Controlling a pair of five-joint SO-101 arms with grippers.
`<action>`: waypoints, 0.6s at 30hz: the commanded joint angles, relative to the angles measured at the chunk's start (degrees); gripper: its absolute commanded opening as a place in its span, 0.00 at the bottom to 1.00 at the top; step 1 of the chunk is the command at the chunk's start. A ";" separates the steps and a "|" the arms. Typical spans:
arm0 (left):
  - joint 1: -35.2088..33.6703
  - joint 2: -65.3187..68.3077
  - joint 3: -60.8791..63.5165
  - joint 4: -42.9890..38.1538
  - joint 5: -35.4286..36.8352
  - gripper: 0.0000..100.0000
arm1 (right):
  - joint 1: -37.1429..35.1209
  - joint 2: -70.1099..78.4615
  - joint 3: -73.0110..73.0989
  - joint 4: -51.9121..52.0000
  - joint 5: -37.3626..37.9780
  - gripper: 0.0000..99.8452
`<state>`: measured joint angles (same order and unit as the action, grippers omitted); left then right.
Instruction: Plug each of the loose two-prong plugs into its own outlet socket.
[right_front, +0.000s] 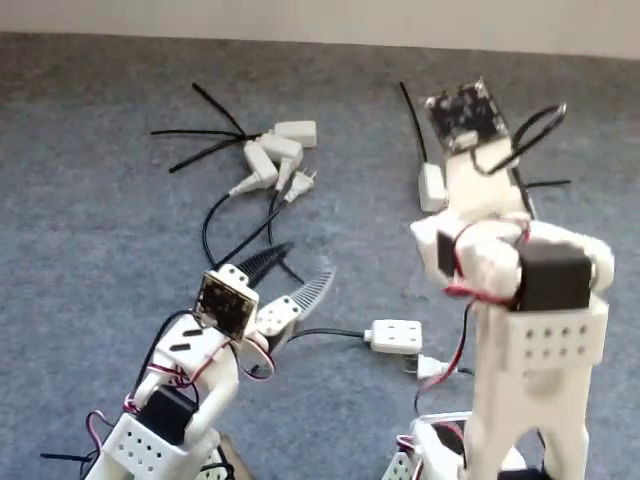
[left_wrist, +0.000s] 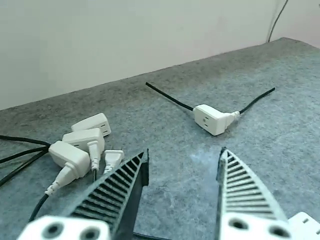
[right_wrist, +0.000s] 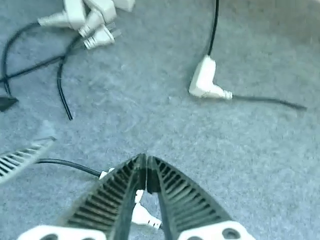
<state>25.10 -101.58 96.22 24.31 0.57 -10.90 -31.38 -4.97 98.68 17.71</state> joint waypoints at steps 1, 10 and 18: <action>-2.59 -0.04 0.92 0.18 -0.09 0.23 | 2.77 3.30 -4.00 2.51 1.76 0.02; -2.77 -0.04 0.92 1.76 0.00 0.23 | 3.65 3.30 15.25 2.51 29.89 0.15; -2.77 -0.04 0.92 2.37 -0.09 0.23 | 3.65 3.56 33.01 2.51 55.21 0.15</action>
<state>22.73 -101.58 96.22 26.07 0.57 -8.00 -28.04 24.40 98.86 65.45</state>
